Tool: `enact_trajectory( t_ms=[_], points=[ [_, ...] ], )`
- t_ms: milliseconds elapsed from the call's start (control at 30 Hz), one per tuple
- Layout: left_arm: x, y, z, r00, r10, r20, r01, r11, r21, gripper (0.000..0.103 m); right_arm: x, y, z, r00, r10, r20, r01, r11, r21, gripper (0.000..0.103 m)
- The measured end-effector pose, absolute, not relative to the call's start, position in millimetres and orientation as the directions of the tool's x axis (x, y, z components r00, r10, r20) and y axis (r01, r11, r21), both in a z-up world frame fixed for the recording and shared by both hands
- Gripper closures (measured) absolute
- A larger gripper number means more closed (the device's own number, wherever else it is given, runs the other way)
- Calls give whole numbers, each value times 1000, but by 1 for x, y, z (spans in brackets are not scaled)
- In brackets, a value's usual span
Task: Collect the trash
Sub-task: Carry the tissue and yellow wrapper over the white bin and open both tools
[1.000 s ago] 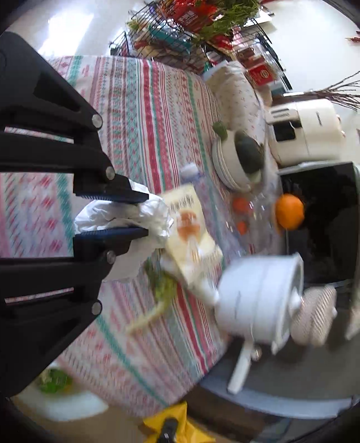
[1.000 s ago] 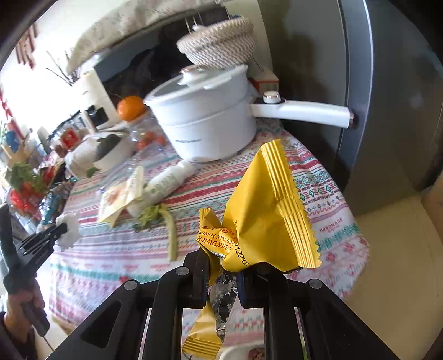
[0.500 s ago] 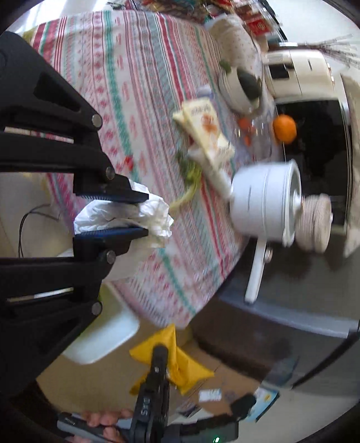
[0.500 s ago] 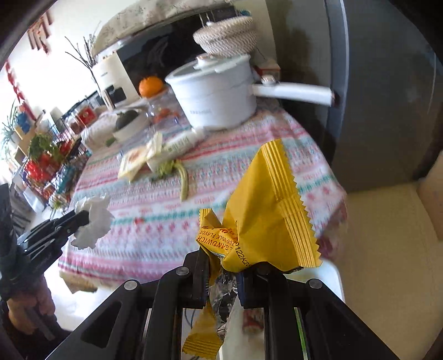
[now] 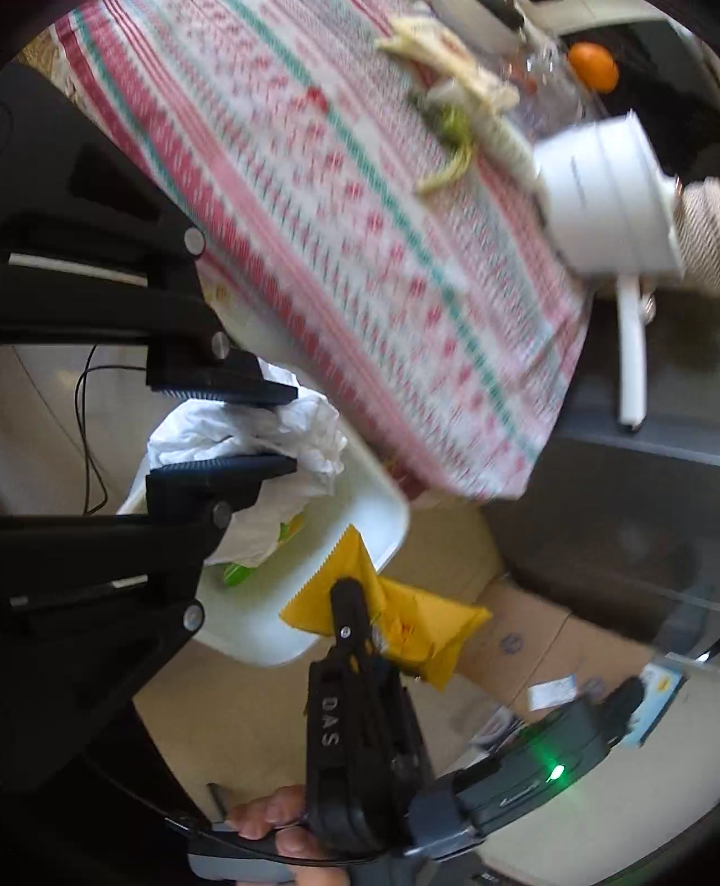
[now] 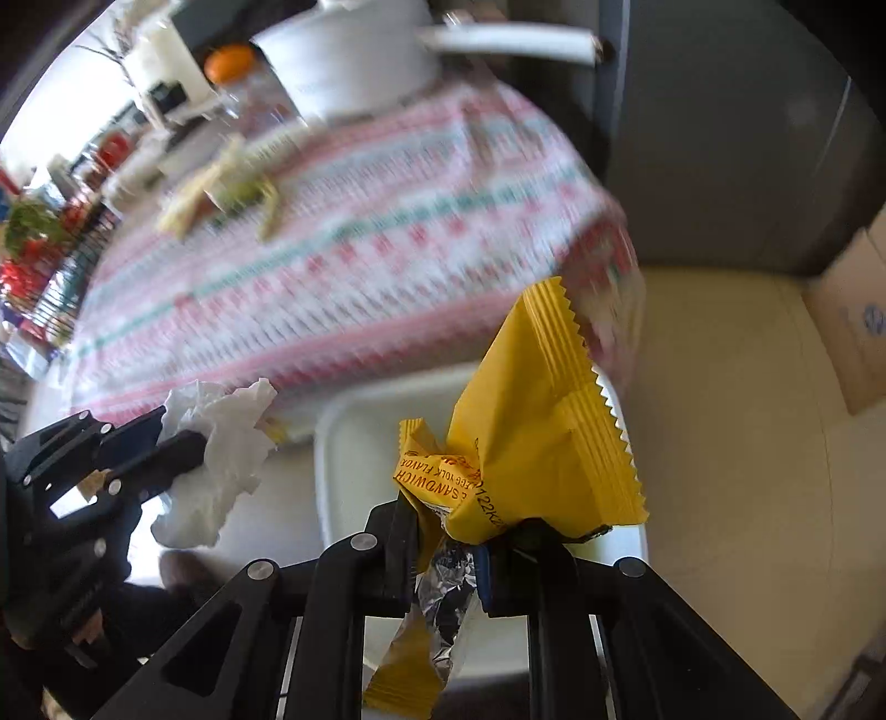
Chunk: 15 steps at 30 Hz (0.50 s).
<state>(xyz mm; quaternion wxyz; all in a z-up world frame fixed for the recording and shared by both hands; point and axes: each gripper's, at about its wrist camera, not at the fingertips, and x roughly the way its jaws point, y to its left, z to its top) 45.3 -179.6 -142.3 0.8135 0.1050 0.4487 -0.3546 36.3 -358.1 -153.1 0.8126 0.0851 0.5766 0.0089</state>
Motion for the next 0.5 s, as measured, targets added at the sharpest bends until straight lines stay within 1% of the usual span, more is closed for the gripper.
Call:
enact_trajectory(
  t_ms=[167,367,467,500],
  points=[
    [39,-206,-161,307,-472,-826,707,694,-134,83,31,-377,-176,257,119,-959,124,980,155,86],
    [41,-217,-181,277,-461,-843,714,685,-140,81,29,-384,-201,169,137,-976,132,978,160,83],
    [45,-219,-192,268,-453,-850,713,687,-141,72,30,-388,-210,137,152,-979,146,974,172,75],
    [47,-219,-195,266,-448,-853,711,689,-140,66,30,-390,-213,128,158,-979,153,972,177,68]
  ],
)
